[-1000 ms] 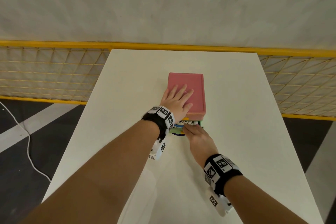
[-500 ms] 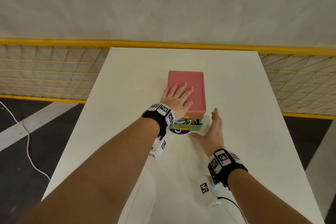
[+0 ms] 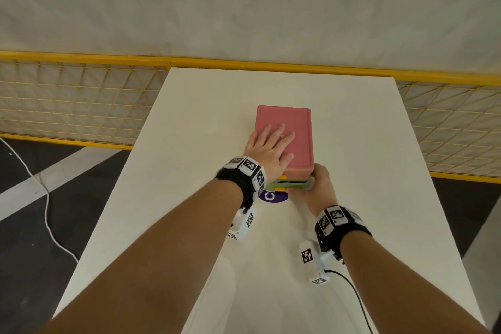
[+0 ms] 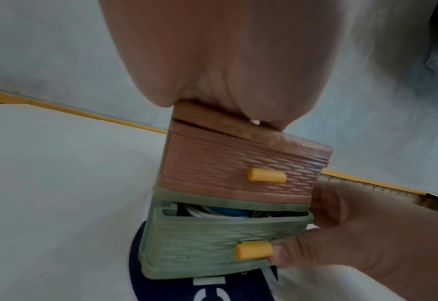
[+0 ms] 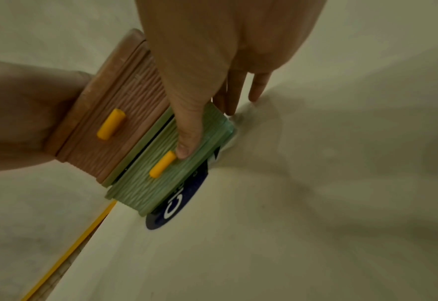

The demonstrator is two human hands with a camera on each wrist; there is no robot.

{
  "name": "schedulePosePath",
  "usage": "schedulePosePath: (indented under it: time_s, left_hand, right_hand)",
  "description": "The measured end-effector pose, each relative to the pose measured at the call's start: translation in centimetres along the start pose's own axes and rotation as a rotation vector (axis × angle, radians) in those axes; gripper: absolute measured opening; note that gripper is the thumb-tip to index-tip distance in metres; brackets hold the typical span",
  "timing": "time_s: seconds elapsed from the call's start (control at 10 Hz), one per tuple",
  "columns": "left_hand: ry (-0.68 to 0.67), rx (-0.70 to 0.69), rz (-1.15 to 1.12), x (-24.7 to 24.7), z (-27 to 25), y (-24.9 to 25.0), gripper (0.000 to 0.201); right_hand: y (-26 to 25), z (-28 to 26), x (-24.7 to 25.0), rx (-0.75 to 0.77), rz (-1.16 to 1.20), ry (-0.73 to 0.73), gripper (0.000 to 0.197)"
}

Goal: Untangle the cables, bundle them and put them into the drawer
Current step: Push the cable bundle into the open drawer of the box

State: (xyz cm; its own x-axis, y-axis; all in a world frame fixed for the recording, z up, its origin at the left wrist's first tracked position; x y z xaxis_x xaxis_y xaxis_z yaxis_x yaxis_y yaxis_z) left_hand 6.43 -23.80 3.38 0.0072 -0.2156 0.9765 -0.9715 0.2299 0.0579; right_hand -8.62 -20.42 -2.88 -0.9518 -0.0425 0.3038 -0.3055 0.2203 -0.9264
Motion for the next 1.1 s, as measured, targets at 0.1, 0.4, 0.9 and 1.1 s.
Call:
schedulePosePath:
  time_s: [0.1, 0.4, 0.9, 1.1]
  left_hand:
    - [-0.031, 0.001, -0.003, 0.1, 0.1, 0.0, 0.054]
    - [-0.032, 0.014, 0.013, 0.0, 0.1, 0.1, 0.054]
    - [-0.025, 0.003, 0.007, -0.3, 0.2, 0.0, 0.054]
    - [0.047, -0.044, -0.403, 2.7, -0.9, -1.8, 0.050]
  right_hand:
    - [0.0, -1.1, -0.3, 0.029, 0.069, -0.011, 0.069]
    - [0.2, -1.7, -2.0, 0.012, -0.009, 0.148, 0.087]
    - [-0.4, 0.3, -0.4, 0.033, -0.468, 0.095, 0.079]
    - [-0.9, -0.3, 1.4, 0.015, -0.413, 0.015, 0.070]
Point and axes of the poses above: each hand's wrist, its own z-axis towards the middle knuckle, its own x-axis out of the back of the hand, y = z × x, the point moved 3 cm from there along z, towards the middle knuckle, and after that the axes turned 10 degrees about z, right-handed, at the moved point
